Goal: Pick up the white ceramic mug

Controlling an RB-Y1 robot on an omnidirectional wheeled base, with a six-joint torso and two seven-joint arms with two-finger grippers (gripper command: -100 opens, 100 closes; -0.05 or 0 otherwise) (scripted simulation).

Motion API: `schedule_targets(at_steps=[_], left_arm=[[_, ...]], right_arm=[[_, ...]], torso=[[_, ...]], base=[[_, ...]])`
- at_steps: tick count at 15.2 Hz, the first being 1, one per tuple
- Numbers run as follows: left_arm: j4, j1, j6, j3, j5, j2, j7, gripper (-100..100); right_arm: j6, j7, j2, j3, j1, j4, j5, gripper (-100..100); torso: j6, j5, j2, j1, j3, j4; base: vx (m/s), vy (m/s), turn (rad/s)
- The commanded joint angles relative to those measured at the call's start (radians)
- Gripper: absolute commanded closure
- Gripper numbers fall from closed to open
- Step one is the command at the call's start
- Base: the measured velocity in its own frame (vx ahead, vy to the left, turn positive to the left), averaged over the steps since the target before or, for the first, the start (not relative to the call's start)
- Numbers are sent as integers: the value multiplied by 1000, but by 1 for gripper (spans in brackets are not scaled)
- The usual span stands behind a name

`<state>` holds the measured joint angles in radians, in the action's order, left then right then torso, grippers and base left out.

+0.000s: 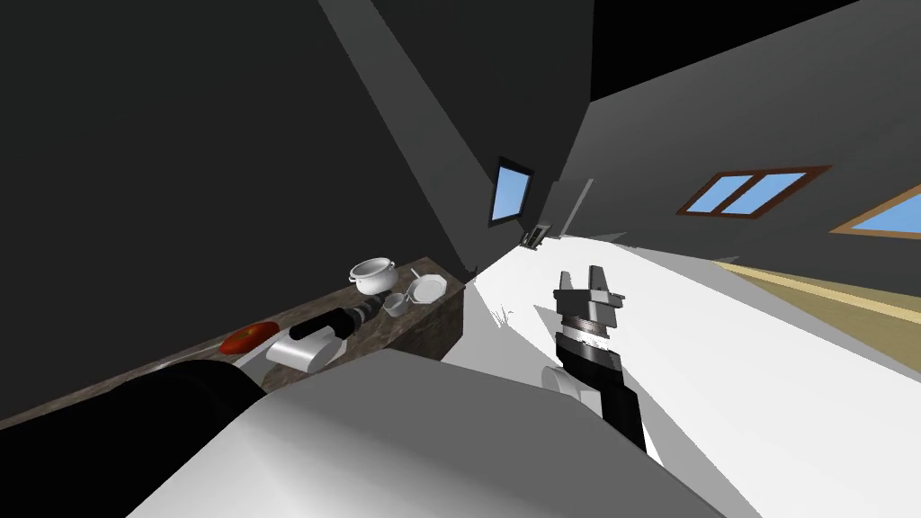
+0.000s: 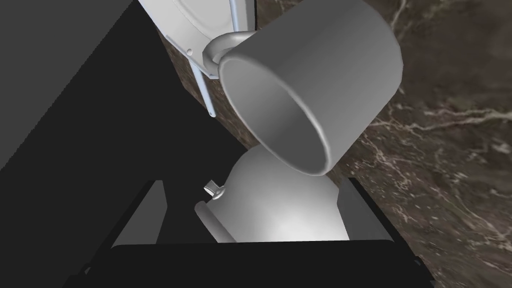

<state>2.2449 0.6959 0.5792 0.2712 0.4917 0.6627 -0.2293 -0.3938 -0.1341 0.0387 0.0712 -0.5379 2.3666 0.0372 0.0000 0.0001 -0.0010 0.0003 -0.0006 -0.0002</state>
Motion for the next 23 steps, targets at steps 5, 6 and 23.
schedule_targets(at_steps=[5, 6, 23], left_arm=[[-12, 22, 130, 39, 76, 60, -9, -100], [-12, 22, 133, 39, 76, 60, -9, -100], [-36, 83, 469, 146, 286, 215, -35, -100]], right_arm=[[0, 0, 0, 0, 0, 0, 0, 0], [0, 0, 0, 0, 0, 0, 0, 0], [0, 0, 0, 0, 0, 0, 0, 0]], torso=[[0, 0, 0, 0, 0, 0], [0, 0, 0, 0, 0, 0], [0, 0, -1, 0, -1, 0]], base=[[11, 1, -106], [9, 3, -46], [16, 2, -97]])
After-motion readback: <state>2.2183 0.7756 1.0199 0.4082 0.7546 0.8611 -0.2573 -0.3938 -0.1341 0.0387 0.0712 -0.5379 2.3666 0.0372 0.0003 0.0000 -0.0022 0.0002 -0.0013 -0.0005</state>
